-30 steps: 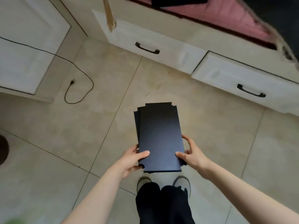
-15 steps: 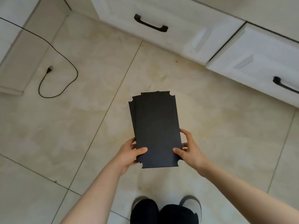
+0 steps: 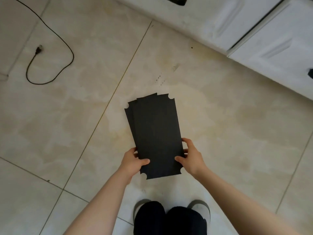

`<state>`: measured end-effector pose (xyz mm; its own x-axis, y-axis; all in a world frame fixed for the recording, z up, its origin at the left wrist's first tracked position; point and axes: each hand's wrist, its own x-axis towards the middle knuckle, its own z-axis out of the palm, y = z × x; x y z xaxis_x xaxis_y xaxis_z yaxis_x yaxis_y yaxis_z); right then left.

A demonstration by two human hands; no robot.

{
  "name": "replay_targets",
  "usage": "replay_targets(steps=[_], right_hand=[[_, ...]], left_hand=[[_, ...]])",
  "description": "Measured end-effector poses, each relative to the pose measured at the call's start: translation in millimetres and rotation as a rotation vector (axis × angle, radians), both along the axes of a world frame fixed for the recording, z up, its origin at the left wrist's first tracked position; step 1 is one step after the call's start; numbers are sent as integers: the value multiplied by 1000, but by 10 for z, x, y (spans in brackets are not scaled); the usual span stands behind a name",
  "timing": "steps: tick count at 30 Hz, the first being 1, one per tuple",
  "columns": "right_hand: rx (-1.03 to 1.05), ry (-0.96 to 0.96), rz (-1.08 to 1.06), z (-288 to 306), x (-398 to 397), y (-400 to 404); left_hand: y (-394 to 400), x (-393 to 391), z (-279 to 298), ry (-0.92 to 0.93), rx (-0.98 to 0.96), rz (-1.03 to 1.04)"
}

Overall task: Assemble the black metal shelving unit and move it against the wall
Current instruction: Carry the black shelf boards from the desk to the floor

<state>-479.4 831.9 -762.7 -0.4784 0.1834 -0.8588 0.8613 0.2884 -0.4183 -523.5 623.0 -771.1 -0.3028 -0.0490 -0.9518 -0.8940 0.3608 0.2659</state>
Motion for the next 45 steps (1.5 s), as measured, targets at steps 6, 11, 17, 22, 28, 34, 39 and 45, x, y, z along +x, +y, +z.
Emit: replay_targets(steps=[6,11,17,22,28,34,39,45], right_hand=[[15,-31,55,-132,-5,-79],[51,-60,118,-26,-20,-108],[149,-72,94,452,-1,-85],[186,-37,146,1030,-52,-119],[163,72,231,1920,-208,-349],[99,181,367,2959,-203,-727],[19,279,464,3999,-43,-1102],[34,421,797,5167,286,-1381]], left_hand=[[11,61,-80,141,-168,-16],[-16,62,34,120,-90,-37],[-53,107,519,90,-50,-126],[-76,113,1099,51,-57,-134],[-72,269,2043,137,-72,-72],[-245,623,3097,285,-167,87],[-408,982,4124,311,-208,398],[-630,1511,5376,345,-204,675]])
